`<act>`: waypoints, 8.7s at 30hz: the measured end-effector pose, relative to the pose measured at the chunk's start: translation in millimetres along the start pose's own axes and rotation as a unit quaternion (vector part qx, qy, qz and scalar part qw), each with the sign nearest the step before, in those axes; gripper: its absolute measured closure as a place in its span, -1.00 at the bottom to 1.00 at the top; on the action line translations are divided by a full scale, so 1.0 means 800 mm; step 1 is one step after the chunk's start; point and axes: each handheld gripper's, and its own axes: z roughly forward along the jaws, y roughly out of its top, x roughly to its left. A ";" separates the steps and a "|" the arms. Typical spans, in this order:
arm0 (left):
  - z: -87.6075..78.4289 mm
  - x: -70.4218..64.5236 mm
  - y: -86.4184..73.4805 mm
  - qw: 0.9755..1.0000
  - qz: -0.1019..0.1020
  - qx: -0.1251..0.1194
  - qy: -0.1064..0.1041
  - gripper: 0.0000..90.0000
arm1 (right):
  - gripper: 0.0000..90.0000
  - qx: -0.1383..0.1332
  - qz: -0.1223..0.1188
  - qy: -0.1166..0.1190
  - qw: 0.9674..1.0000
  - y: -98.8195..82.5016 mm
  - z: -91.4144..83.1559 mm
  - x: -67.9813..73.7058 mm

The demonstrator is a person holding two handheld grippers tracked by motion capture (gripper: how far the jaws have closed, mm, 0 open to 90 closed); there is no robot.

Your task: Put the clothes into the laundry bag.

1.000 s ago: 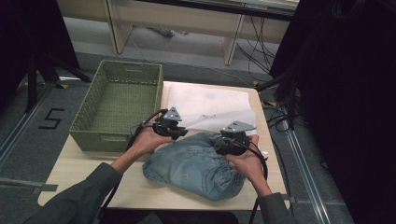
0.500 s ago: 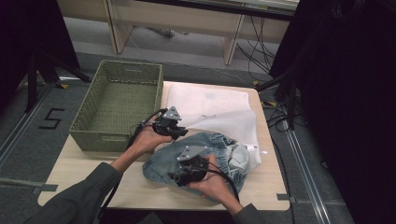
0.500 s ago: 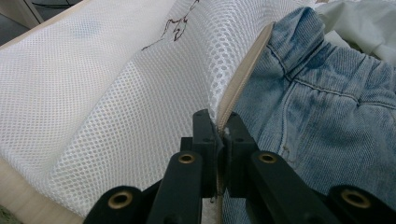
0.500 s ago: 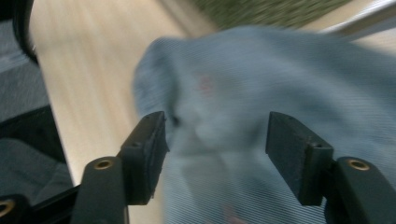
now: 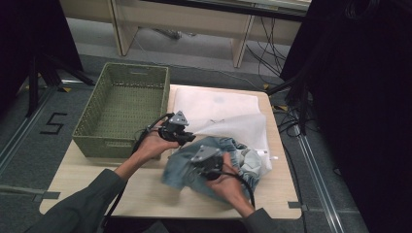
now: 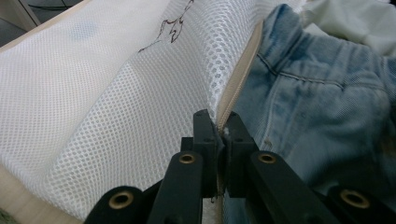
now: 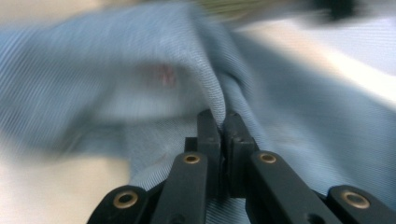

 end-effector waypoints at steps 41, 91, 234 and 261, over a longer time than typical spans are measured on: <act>-0.008 -0.002 0.010 1.000 0.017 0.000 -0.005 0.91 | 0.84 -0.018 0.151 0.010 0.988 -0.017 0.046 -0.057; -0.006 0.006 0.003 1.000 0.021 0.016 0.003 0.87 | 0.45 -0.017 0.233 0.002 0.972 -0.013 0.062 -0.100; 0.027 -0.091 -0.107 0.987 0.066 0.134 -0.052 0.90 | 0.54 0.074 0.129 -0.052 0.988 -0.054 0.044 -0.072; 0.022 -0.086 -0.103 0.984 0.047 0.159 -0.067 0.75 | 0.06 -0.038 0.229 -0.017 0.973 -0.032 0.005 -0.120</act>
